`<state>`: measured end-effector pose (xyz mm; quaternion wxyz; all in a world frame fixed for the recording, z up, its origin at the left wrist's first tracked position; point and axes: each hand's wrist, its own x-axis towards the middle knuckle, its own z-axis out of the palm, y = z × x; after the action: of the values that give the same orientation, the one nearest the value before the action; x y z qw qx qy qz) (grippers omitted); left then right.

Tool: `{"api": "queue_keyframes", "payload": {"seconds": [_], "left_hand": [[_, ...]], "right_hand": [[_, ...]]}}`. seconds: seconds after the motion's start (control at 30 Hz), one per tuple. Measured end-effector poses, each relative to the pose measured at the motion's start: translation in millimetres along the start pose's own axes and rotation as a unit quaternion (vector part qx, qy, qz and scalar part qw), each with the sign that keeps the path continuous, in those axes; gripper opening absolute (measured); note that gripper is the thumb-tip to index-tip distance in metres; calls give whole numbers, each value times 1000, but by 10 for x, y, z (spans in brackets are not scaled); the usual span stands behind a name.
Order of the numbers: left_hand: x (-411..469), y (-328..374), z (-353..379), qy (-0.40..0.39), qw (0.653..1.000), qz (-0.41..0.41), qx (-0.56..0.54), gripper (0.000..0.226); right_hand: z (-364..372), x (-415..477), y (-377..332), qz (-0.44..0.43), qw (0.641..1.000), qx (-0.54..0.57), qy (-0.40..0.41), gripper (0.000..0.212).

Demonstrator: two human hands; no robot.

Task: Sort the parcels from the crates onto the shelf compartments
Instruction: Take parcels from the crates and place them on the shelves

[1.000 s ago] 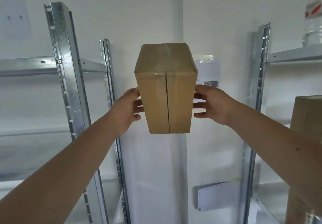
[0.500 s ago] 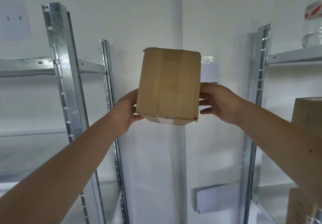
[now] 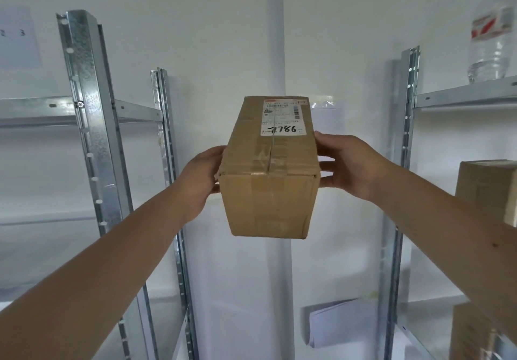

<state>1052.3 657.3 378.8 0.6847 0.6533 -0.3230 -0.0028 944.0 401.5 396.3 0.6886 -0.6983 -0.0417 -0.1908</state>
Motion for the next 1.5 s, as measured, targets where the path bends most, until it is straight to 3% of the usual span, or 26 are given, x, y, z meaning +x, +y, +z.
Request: {"api": "queue_keyframes", "payload": {"seconds": [0.13, 0.3, 0.43, 0.63, 0.83, 1.13, 1.37, 1.5], "left_hand": [[29, -13, 8, 21, 999, 5, -38, 17], [42, -68, -12, -31, 999, -12, -25, 41], [33, -63, 20, -72, 997, -4, -5, 44], [60, -99, 103, -50, 998, 21, -18, 88], [109, -112, 257, -65, 997, 53, 1, 57], [139, -74, 718, -149, 988, 39, -21, 68], [-51, -46, 1161, -200, 977, 43, -68, 56], [-178, -59, 1387, -239, 968, 34, -74, 61]], "right_hand": [[-6, 14, 0, -6, 1000, 8, 2, 35], [-78, -7, -18, 21, 1000, 1, -12, 39], [-75, -10, -21, 14, 999, -32, -7, 47], [-10, -55, -9, -20, 990, -134, -28, 52], [-14, -118, 29, -29, 988, -150, 7, 68], [-268, -508, -95, -5, 977, -196, 89, 73], [-360, -1042, -122, 6, 945, -277, 176, 86], [-359, -1407, -118, 25, 933, -272, 235, 88]]}}
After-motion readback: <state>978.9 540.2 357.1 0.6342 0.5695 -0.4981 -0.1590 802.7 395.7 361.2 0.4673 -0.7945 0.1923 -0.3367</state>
